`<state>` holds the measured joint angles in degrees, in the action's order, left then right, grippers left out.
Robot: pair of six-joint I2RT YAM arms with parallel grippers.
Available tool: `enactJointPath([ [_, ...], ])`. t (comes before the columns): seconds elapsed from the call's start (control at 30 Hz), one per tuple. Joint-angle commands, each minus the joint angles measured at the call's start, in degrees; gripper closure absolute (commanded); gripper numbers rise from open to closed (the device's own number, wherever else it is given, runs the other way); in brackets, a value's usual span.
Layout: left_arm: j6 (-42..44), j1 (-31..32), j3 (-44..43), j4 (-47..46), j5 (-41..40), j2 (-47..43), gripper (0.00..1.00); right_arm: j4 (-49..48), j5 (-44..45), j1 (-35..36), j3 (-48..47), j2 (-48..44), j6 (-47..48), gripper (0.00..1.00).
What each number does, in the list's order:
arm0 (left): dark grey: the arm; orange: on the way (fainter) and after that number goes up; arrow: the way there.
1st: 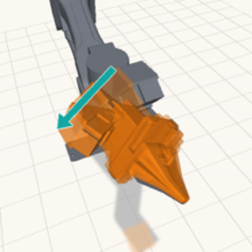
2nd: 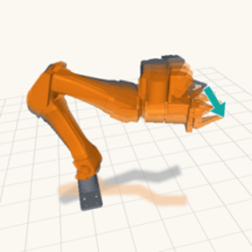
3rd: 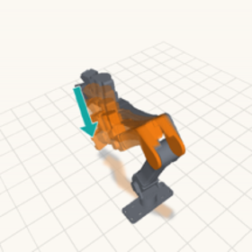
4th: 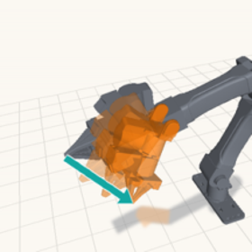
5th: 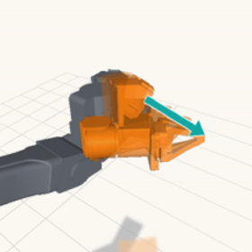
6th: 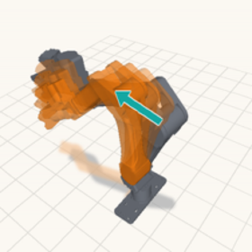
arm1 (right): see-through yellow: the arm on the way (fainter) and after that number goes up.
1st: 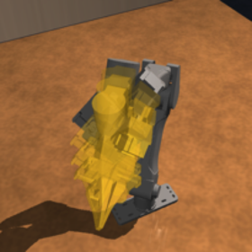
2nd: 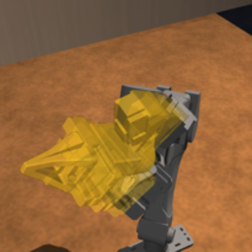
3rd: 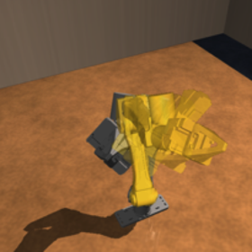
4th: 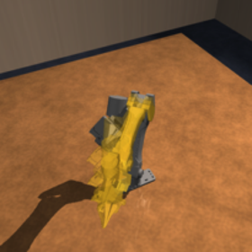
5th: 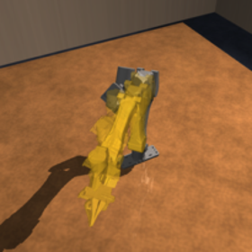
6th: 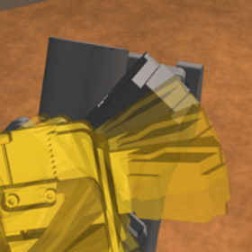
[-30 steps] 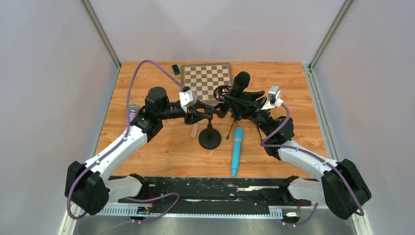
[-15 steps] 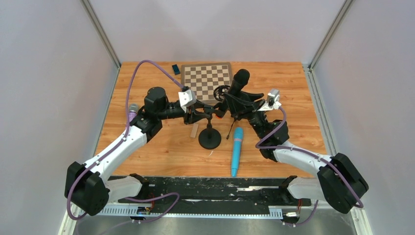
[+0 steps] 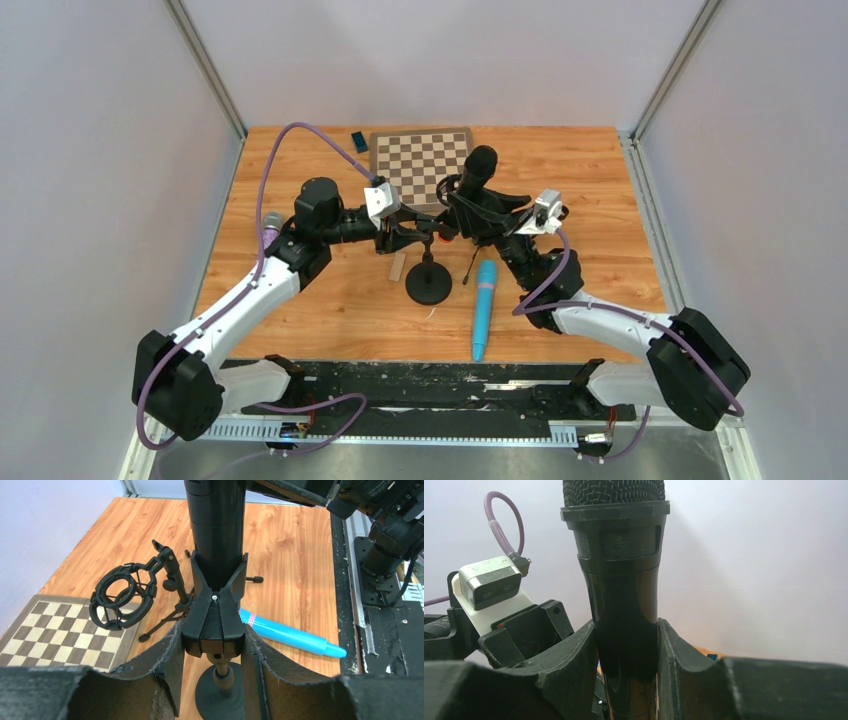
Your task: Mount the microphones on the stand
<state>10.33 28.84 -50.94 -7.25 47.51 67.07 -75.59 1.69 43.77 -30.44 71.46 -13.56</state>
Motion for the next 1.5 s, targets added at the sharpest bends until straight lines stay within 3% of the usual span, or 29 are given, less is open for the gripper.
enactJointPath([
  [0.0, 1.4, 0.0, 0.0, 0.4, -4.7, 1.0, 1.0, -4.3, -8.4, 3.8, -2.3, 1.0, -4.6, 1.0],
  [0.47, 1.0, 0.0, 0.2, -0.1, -5.0, 0.5, 0.97, -4.2, -9.7, 4.0, -2.8, 1.8, -4.6, 1.0],
  [0.53, 0.5, 0.0, 0.2, -0.3, -5.0, 0.4, 0.85, -4.1, -9.6, 4.0, -2.8, 1.7, -4.5, 1.0],
  [0.57, 0.2, -0.1, 0.0, -0.3, -4.9, 0.4, 0.7, -4.1, -9.6, 4.0, -2.8, 1.7, -4.5, 1.0],
  [0.67, -0.2, -0.1, -0.5, -0.2, -3.8, 0.4, 0.41, -3.8, -9.7, 4.0, -2.8, 1.7, -3.8, 1.0],
  [0.7, -0.6, -0.1, -0.6, -0.2, -3.5, 0.5, 0.24, -3.4, -10.0, 4.0, -3.0, 1.7, -3.7, 1.0],
  [0.77, -1.1, 0.0, -0.7, -0.6, -3.2, 0.4, 0.05, -2.5, -10.2, 4.0, -3.4, 1.7, -3.1, 1.0],
  [0.8, -1.4, 0.0, -0.6, -1.1, -3.1, 0.3, 0.03, -2.2, -10.3, 4.0, -3.5, 1.7, -2.8, 1.0],
  [1.17, -4.9, 0.0, 2.4, -5.5, -3.2, -3.5, 0.0, 2.4, -9.6, 4.0, -4.3, 1.1, 0.0, 1.0],
  [1.3, -7.4, -0.1, 2.6, -5.6, -5.5, -5.5, 0.0, 4.9, -9.5, 4.0, -4.3, 0.6, 2.3, 0.89],
  [1.47, -11.7, 0.0, 3.1, -5.2, -9.0, -8.5, 0.0, 8.8, -7.5, 4.0, -4.2, -0.6, 5.4, 0.87],
])
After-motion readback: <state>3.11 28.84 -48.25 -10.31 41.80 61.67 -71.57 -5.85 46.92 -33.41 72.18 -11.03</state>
